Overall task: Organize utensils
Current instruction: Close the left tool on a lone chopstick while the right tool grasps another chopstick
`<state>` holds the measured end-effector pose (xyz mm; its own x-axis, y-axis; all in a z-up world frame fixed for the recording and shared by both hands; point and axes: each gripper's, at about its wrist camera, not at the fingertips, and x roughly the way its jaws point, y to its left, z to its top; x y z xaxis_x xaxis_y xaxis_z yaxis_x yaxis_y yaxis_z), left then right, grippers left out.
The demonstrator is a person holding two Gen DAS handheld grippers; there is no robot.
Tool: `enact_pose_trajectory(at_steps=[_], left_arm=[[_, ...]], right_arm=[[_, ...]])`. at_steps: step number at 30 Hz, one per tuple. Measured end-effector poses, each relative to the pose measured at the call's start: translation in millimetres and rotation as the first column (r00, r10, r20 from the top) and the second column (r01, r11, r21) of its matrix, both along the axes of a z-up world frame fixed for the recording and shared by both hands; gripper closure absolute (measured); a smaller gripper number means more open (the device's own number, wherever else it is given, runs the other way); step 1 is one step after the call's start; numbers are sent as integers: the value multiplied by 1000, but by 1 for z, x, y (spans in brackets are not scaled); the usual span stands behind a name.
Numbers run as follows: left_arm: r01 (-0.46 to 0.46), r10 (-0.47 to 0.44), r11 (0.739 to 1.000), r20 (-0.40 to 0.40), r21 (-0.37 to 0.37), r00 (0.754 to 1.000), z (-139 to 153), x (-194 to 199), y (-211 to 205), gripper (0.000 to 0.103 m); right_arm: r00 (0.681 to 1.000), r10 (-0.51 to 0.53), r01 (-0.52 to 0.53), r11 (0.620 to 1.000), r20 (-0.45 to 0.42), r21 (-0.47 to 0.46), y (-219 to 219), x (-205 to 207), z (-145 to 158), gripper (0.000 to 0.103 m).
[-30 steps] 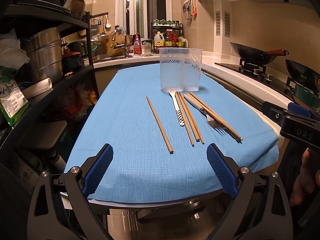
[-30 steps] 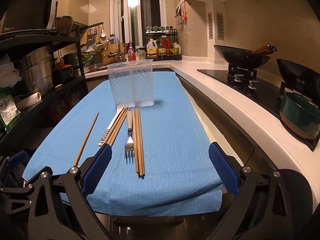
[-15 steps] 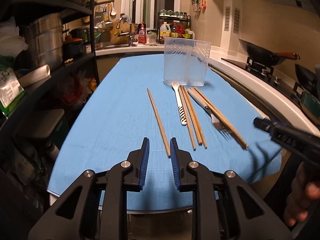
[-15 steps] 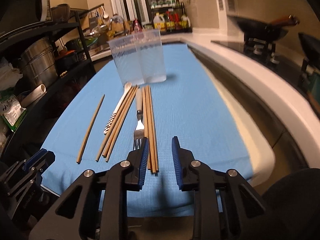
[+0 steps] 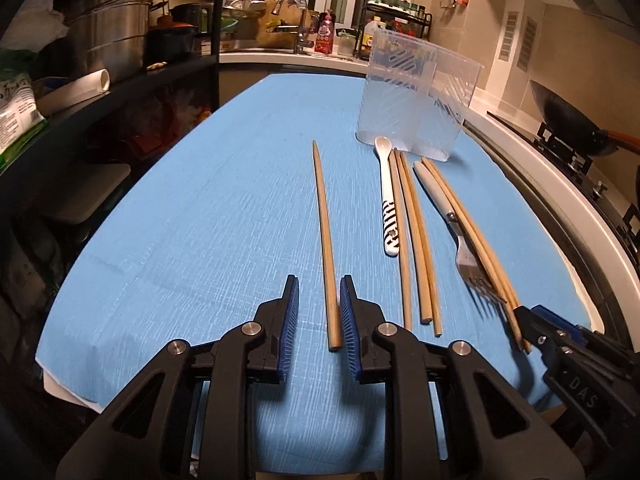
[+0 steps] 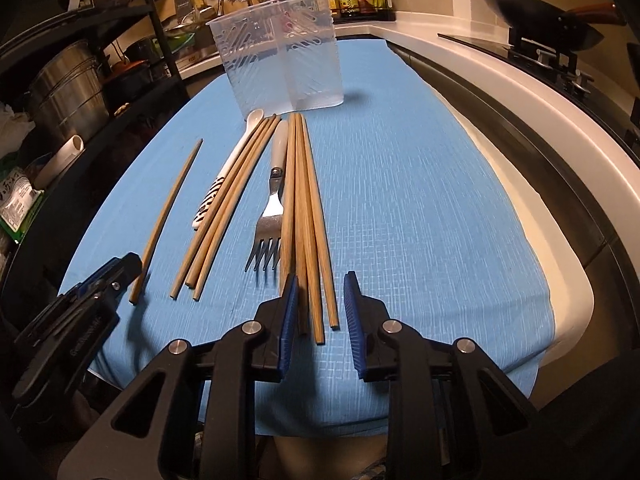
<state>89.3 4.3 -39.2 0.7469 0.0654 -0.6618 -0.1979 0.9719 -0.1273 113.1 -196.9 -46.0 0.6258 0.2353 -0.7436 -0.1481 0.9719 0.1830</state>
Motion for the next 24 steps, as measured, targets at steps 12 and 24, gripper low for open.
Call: enact_pose_trajectory(at_steps=[12,24], left_arm=[[65,-65,998,-5,13,998,0,-2,8,82],[42,-42,997,-3,63,999,-2,-2,9,94]], right_arm=[[997,-83,83,989,-3,126,-28,-2,6,94],[999,-52,52,997,-11,50,-15,3,-1,93]])
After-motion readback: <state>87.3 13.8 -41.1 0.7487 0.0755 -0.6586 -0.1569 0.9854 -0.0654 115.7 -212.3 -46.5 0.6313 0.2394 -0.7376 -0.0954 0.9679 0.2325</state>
